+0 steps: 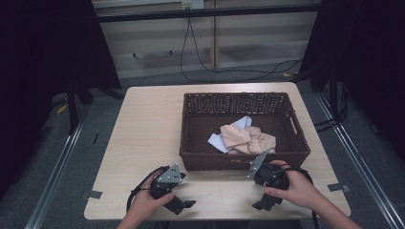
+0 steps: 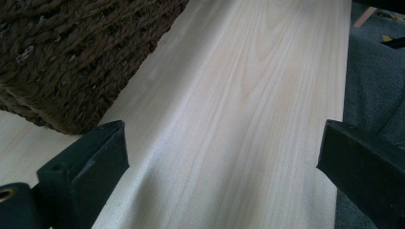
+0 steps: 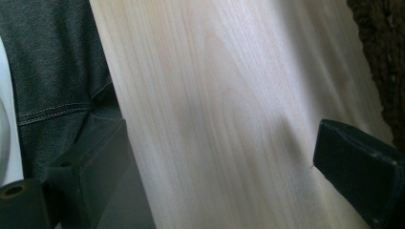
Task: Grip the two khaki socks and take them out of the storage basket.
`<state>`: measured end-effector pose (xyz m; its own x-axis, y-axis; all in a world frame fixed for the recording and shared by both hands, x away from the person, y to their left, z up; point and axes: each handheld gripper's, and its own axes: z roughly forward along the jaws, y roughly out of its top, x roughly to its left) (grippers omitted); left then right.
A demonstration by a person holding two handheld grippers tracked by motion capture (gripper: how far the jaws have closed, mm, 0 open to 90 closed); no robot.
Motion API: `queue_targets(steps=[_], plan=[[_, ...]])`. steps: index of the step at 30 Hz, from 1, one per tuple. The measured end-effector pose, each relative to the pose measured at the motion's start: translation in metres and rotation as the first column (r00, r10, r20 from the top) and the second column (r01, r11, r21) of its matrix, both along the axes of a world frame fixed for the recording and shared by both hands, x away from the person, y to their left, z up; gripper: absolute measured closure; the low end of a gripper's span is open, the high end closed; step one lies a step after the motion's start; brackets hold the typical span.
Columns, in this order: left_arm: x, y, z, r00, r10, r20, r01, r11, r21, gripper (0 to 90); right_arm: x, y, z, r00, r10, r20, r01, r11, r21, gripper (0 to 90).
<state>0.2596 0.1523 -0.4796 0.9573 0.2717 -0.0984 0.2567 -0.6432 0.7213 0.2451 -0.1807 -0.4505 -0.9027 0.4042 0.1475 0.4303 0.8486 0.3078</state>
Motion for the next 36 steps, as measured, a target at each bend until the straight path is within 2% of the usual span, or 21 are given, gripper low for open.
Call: queue_targets(steps=[2, 9, 10, 12, 13, 14, 16, 19, 20, 21, 22, 27, 33, 36], plan=[[0.0, 0.0, 0.0, 1.0, 0.002, -0.001, -0.002, 1.0, -0.003, 2.6, 0.001, 0.005, 0.004, 0.9999, 0.001, -0.012, -0.001, 0.9997, -0.022, 4.9], [0.0, 0.0, 0.0, 1.0, 0.003, 0.0, -0.003, 1.0, -0.003, 2.6, 0.006, 0.014, 0.015, 0.9996, 0.028, 0.0, -0.028, 0.9982, -0.053, 5.0], [0.0, 0.001, 0.001, 1.0, 0.002, -0.002, -0.002, 1.0, -0.003, 2.5, 0.008, 0.016, 0.02, 0.999, 0.041, -0.017, -0.042, 0.9976, -0.055, 5.1], [0.0, 0.001, 0.001, 1.0, 0.003, -0.002, -0.003, 1.0, -0.003, 2.6, 0.01, 0.017, 0.025, 0.9986, 0.052, -0.009, -0.052, 0.9963, -0.068, 5.1], [0.0, 0.001, 0.001, 1.0, 0.003, -0.002, -0.003, 1.0, -0.003, 2.6, 0.01, 0.018, 0.027, 0.9994, 0.033, -0.007, -0.034, 0.9972, -0.066, 5.0], [0.0, 0.0, 0.0, 1.0, 0.0, -0.004, 0.0, 1.0, -0.003, 2.5, 0.011, 0.018, 0.03, 0.9988, 0.05, -0.006, -0.05, 0.996, -0.073, 5.1], [0.001, 0.001, 0.0, 1.0, -0.003, -0.002, 0.003, 1.0, -0.002, 2.6, 0.013, 0.019, 0.035, 0.9988, 0.049, -0.004, -0.049, 0.9953, -0.083, 5.1], [0.001, 0.001, 0.0, 1.0, -0.001, -0.001, 0.001, 1.0, -0.003, 2.6, 0.013, 0.021, 0.042, 0.9988, 0.049, -0.008, -0.049, 0.9949, -0.087, 5.0], [0.001, 0.001, 0.0, 1.0, -0.001, -0.001, 0.001, 1.0, -0.003, 2.6, 0.014, 0.02, 0.044, 0.9976, 0.069, -0.006, -0.069, 0.9938, -0.087, 5.1], [0.001, 0.001, 0.0, 1.0, -0.001, -0.001, 0.001, 1.0, -0.003, 2.6, 0.014, 0.022, 0.051, 0.9987, 0.049, -0.014, -0.05, 0.9949, -0.087, 5.1], [0.001, 0.001, 0.0, 1.0, -0.001, -0.003, 0.001, 1.0, -0.004, 2.6, 0.015, 0.022, 0.054, 0.9977, 0.066, -0.012, -0.067, 0.9936, -0.091, 5.1], [0.001, 0.0, 0.0, 1.0, -0.005, -0.004, 0.005, 1.0, 0.001, 2.6, 0.018, 0.023, 0.068, 0.9981, 0.062, -0.003, -0.062, 0.9933, -0.097, 5.2], [0.001, 0.001, 0.0, 1.0, -0.002, -0.003, 0.002, 1.0, 0.004, 2.5, 0.027, 0.023, 0.084, 0.9973, 0.073, -0.008, -0.074, 0.9922, -0.101, 5.2], [0.001, 0.001, 0.001, 1.0, 0.001, -0.005, -0.001, 1.0, 0.008, 2.6, 0.034, 0.021, 0.092, 0.998, 0.062, -0.014, -0.063, 0.993, -0.1, 5.2]])
